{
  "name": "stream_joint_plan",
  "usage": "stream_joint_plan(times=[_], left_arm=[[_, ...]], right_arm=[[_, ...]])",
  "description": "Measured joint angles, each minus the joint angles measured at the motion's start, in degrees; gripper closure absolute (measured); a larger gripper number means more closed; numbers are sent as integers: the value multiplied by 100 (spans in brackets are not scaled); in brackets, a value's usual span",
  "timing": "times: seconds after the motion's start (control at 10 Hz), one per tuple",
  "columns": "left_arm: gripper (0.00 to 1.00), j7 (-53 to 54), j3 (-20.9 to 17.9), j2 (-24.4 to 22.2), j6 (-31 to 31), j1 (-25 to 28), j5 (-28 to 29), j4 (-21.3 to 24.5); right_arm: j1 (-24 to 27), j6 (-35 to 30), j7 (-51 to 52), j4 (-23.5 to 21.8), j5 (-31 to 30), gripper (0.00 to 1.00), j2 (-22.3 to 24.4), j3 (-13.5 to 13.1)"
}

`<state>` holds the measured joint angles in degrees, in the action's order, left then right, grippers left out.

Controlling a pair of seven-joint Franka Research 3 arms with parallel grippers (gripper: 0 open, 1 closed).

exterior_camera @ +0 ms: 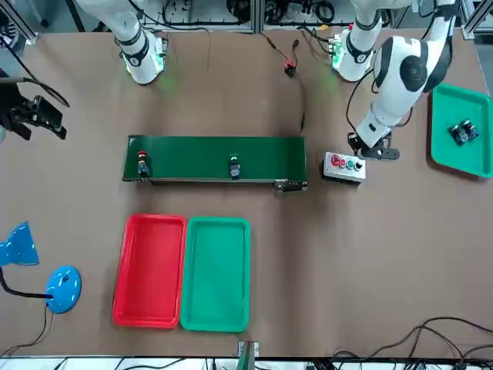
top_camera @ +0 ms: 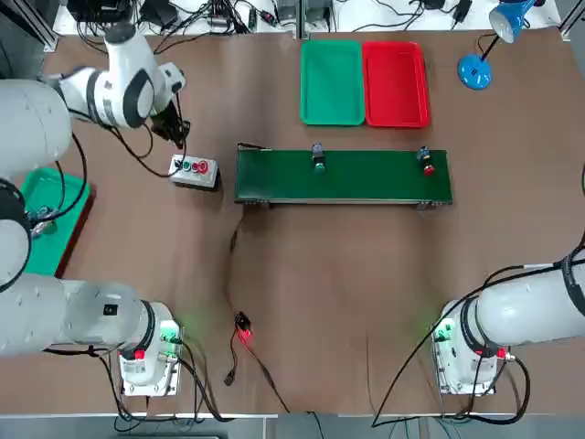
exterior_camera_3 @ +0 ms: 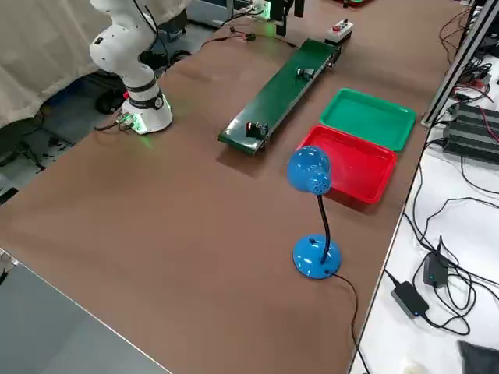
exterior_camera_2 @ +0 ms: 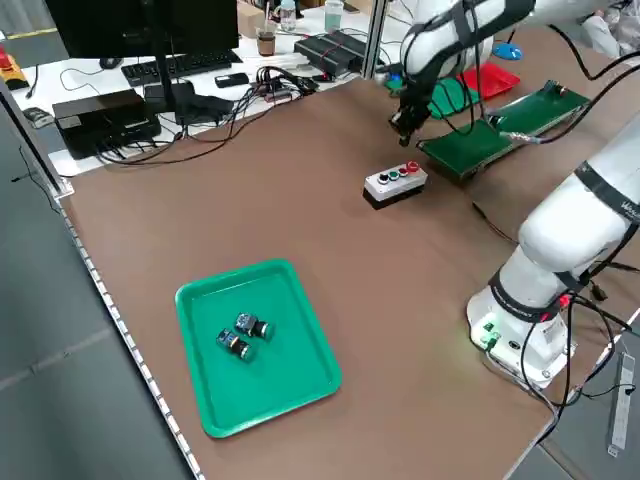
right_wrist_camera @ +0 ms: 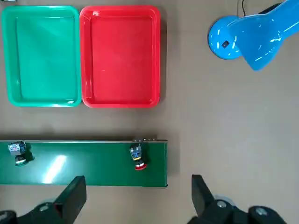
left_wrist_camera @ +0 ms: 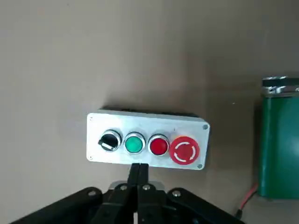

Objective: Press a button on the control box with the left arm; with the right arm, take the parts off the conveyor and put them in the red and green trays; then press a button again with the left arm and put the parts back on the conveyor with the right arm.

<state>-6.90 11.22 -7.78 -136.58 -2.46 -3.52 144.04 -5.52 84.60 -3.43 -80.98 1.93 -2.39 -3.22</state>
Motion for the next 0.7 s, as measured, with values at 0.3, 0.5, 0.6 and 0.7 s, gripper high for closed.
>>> stream_joint_plan(times=[0.3,0.5,0.6,0.7], left_arm=[[99,40,25,369,-338,-2,0,116],[99,62,126,600,-463,-5,0,141],[99,62,174,678,-512,-9,0,145],[99,62,215,730,-530,-11,0,145]], right_arm=[[0,0,0,0,0,1,0,0],[0,0,0,0,0,1,0,0],[0,0,0,0,0,1,0,0],[0,0,0,0,0,1,0,0]])
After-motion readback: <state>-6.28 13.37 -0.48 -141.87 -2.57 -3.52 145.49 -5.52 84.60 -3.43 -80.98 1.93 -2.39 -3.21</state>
